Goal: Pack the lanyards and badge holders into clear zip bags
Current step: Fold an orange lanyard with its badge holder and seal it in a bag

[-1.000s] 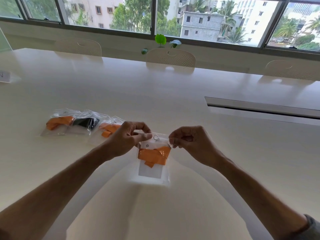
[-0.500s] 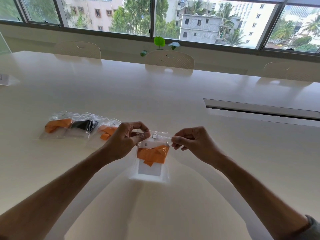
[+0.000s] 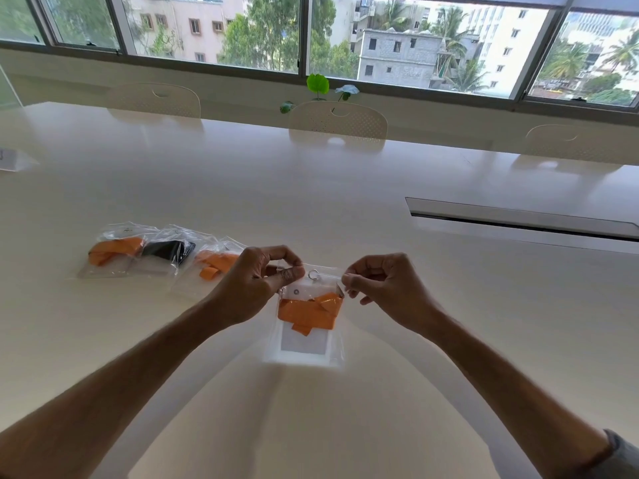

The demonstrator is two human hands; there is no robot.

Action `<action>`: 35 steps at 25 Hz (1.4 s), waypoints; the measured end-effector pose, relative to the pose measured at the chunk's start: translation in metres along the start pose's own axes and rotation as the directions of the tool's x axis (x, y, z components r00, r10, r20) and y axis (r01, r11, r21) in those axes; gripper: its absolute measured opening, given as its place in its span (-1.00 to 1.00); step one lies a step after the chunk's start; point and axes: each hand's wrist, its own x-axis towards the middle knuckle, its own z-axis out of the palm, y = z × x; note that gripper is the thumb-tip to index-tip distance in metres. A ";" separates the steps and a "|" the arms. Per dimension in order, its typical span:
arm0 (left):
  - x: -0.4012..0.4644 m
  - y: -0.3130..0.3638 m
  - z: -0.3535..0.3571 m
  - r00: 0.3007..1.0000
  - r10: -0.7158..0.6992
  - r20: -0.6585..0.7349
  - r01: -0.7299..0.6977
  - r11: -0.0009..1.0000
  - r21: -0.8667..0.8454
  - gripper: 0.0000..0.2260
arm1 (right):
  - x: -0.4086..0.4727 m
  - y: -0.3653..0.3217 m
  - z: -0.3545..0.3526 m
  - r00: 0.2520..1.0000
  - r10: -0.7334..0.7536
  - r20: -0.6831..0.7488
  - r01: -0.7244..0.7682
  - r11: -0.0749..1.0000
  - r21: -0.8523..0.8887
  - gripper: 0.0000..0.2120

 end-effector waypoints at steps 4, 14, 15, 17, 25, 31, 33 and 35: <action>0.000 -0.001 0.002 1.000 0.000 -0.010 -0.001 1.000 -0.002 -0.90 | 0.001 0.002 0.002 1.000 0.004 -0.017 -0.004 1.000 -0.005 -0.87; 0.004 -0.006 -0.002 0.990 -0.139 -0.018 0.131 0.960 -0.246 -0.92 | 0.001 0.001 -0.002 0.998 -0.038 -0.050 0.037 0.999 -0.016 -0.84; 0.005 -0.007 -0.003 0.982 -0.190 -0.012 0.177 0.931 -0.319 -0.93 | 0.002 0.001 -0.003 0.997 -0.039 -0.074 0.038 0.999 -0.018 -0.83; 0.005 -0.007 -0.006 0.970 -0.243 -0.008 0.221 0.893 -0.392 -0.97 | 0.002 0.002 -0.003 0.994 -0.030 -0.100 0.028 0.999 -0.028 -0.83; 0.005 -0.007 -0.005 0.981 -0.169 -0.094 0.136 0.949 -0.286 -0.83 | 0.003 0.004 -0.004 0.994 -0.003 -0.112 0.004 1.000 0.007 -0.88; 0.006 -0.010 0.000 0.970 -0.196 -0.141 0.152 0.949 -0.276 -0.92 | 0.004 0.008 -0.005 0.992 0.022 -0.120 -0.021 1.000 0.010 -0.90; 0.006 -0.009 0.000 0.968 -0.203 -0.146 0.154 0.944 -0.291 -0.93 | 0.004 0.008 -0.005 0.993 0.025 -0.119 -0.023 1.000 0.015 -0.89; 0.006 -0.008 0.000 0.968 -0.205 -0.147 0.155 0.943 -0.294 -0.93 | 0.005 0.008 -0.005 0.992 0.034 -0.118 -0.030 0.999 0.033 -0.87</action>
